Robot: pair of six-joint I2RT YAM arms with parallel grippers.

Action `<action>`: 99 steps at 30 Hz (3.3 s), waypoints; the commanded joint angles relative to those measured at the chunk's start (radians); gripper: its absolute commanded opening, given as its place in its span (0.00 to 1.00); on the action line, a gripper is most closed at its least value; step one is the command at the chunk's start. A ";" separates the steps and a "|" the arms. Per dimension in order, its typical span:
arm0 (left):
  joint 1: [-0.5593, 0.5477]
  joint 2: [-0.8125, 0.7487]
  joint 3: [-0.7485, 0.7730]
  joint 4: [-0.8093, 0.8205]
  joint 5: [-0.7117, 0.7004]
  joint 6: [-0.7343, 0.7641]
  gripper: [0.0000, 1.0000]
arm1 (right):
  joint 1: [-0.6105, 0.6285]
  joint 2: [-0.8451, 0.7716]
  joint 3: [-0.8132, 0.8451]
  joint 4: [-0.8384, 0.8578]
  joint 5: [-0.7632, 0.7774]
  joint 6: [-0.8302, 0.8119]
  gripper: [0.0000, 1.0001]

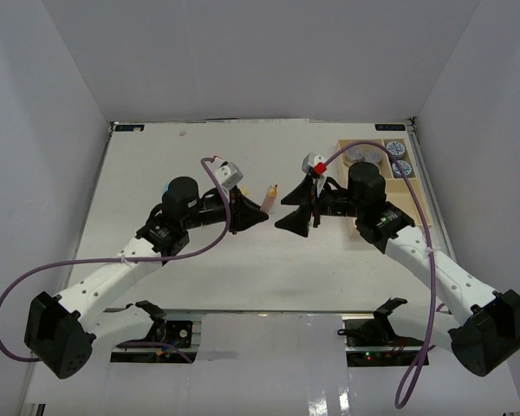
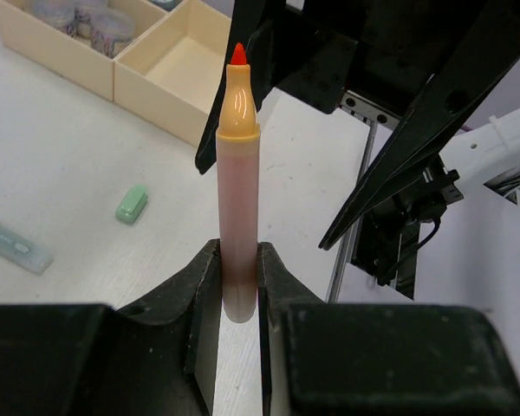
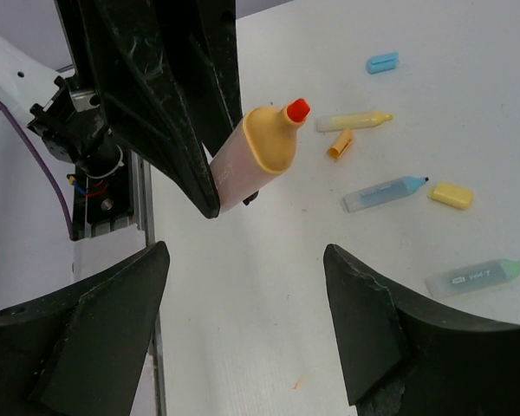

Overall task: Sort the stationery into containers
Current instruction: Pick up the pen from the center of the board.

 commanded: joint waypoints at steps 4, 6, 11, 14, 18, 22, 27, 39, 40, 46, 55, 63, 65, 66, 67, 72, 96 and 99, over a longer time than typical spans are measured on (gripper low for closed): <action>0.041 0.027 0.103 -0.095 0.192 0.109 0.03 | -0.021 0.009 0.098 0.016 -0.076 -0.053 0.75; 0.042 0.032 0.098 -0.098 0.218 0.121 0.03 | -0.024 0.015 0.107 0.015 -0.087 -0.054 0.73; 0.045 0.013 0.053 -0.072 0.232 0.117 0.03 | -0.025 0.035 0.138 0.015 -0.098 -0.048 0.70; 0.049 -0.002 0.049 -0.064 0.235 0.117 0.04 | -0.025 0.048 0.150 0.016 -0.112 -0.045 0.67; 0.053 -0.004 0.046 -0.057 0.265 0.106 0.04 | -0.025 0.056 0.161 0.015 -0.127 -0.042 0.56; 0.058 0.004 0.046 -0.051 0.280 0.100 0.04 | -0.024 0.059 0.170 0.016 -0.145 -0.040 0.55; 0.059 0.012 0.041 -0.038 0.294 0.088 0.04 | -0.025 0.068 0.176 0.021 -0.168 -0.036 0.53; 0.061 0.015 0.027 -0.011 0.306 0.094 0.05 | -0.022 0.095 0.182 0.033 -0.227 -0.024 0.49; 0.061 0.016 0.027 -0.011 0.307 0.095 0.06 | -0.022 0.093 0.182 0.035 -0.230 -0.024 0.49; 0.061 0.032 0.027 -0.009 0.312 0.102 0.06 | -0.016 0.095 0.192 0.061 -0.259 0.013 0.47; 0.061 0.019 0.010 0.020 0.307 0.102 0.06 | -0.002 0.108 0.192 0.055 -0.268 0.012 0.42; 0.061 -0.007 -0.009 0.051 0.304 0.106 0.06 | 0.004 0.116 0.190 0.033 -0.262 0.009 0.34; 0.061 -0.010 -0.016 0.057 0.304 0.108 0.07 | 0.004 0.115 0.190 0.033 -0.262 0.009 0.31; 0.061 -0.014 -0.017 0.057 0.304 0.111 0.06 | 0.004 0.116 0.189 0.033 -0.260 0.010 0.29; 0.061 -0.014 -0.020 0.060 0.304 0.111 0.07 | 0.004 0.115 0.190 0.035 -0.260 0.010 0.27; 0.062 -0.013 -0.023 0.068 0.304 0.106 0.09 | 0.009 0.121 0.198 0.032 -0.268 0.015 0.10; 0.062 0.019 0.003 0.031 0.318 0.112 0.60 | 0.116 0.184 0.224 0.024 -0.254 0.015 0.08; 0.062 0.018 0.001 0.029 0.320 0.111 0.53 | 0.124 0.190 0.228 0.024 -0.253 0.015 0.08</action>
